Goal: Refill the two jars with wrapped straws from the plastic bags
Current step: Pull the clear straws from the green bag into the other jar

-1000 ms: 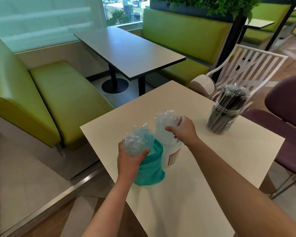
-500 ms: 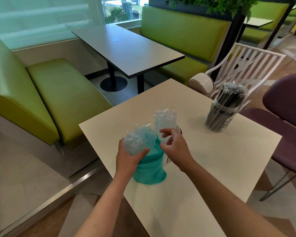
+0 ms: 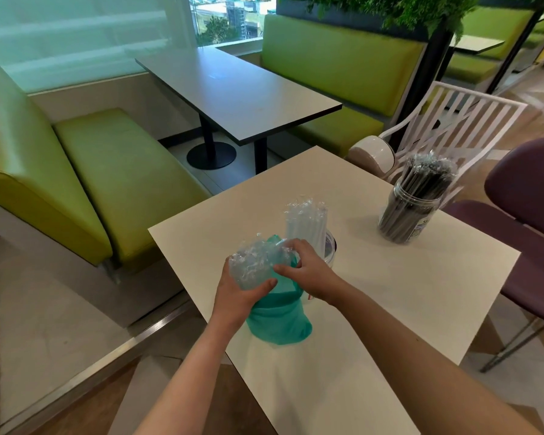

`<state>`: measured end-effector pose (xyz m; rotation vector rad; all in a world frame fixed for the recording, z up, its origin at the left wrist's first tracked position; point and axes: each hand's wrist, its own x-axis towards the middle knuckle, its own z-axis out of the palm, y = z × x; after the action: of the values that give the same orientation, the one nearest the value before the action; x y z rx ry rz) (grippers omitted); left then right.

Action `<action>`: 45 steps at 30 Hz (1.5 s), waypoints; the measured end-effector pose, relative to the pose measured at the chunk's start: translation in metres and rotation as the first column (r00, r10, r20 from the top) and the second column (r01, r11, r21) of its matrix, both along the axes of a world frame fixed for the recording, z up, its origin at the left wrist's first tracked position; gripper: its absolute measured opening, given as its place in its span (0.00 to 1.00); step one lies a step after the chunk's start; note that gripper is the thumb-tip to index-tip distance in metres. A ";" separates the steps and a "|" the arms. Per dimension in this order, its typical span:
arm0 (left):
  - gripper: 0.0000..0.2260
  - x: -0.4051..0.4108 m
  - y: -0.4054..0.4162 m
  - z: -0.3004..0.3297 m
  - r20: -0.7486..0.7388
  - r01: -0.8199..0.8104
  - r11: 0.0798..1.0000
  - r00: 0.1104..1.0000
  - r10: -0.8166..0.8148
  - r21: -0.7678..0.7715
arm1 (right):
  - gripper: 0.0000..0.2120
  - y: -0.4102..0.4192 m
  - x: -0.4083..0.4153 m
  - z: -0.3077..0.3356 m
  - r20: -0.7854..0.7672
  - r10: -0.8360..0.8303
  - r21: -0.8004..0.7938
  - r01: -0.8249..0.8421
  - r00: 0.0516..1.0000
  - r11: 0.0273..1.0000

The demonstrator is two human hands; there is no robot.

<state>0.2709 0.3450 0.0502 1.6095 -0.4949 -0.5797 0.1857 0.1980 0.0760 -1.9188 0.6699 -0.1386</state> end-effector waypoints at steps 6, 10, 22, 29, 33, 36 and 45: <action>0.32 -0.001 -0.001 -0.001 0.016 -0.008 1.000 1.000 0.008 0.028 | 0.17 0.004 -0.003 -0.001 0.065 -0.015 0.038 0.012 0.998 0.999; 0.34 0.001 -0.003 -0.005 0.041 -0.058 0.996 0.998 0.056 0.061 | 0.17 0.004 -0.005 -0.001 0.076 -0.089 0.061 0.085 0.993 0.995; 0.35 -0.002 -0.015 0.000 0.160 -0.183 0.973 0.974 0.160 0.138 | 0.13 0.002 -0.013 0.011 0.138 -0.141 0.069 0.132 0.980 0.989; 0.36 -0.003 -0.015 0.001 0.160 -0.168 0.973 0.977 0.142 0.161 | 0.16 -0.005 -0.015 0.017 0.117 -0.128 0.067 0.120 0.985 0.990; 0.36 -0.003 -0.018 0.005 0.168 -0.182 0.966 0.974 0.152 0.185 | 0.21 -0.012 -0.014 0.039 0.158 -0.145 -0.025 0.151 0.977 0.988; 0.37 -0.002 -0.022 0.008 0.187 -0.191 0.960 0.970 0.153 0.205 | 0.19 -0.020 -0.012 0.064 0.210 -0.143 -0.123 0.171 0.967 0.977; 0.37 -0.001 -0.024 0.006 0.199 -0.216 0.953 0.964 0.174 0.212 | 0.10 -0.046 -0.017 0.135 0.417 -0.221 -0.187 0.321 0.882 0.929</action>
<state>0.2702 0.3209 0.0564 1.9200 -0.4030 -0.3536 0.1686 0.1516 0.2111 -1.9441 0.6694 -0.8005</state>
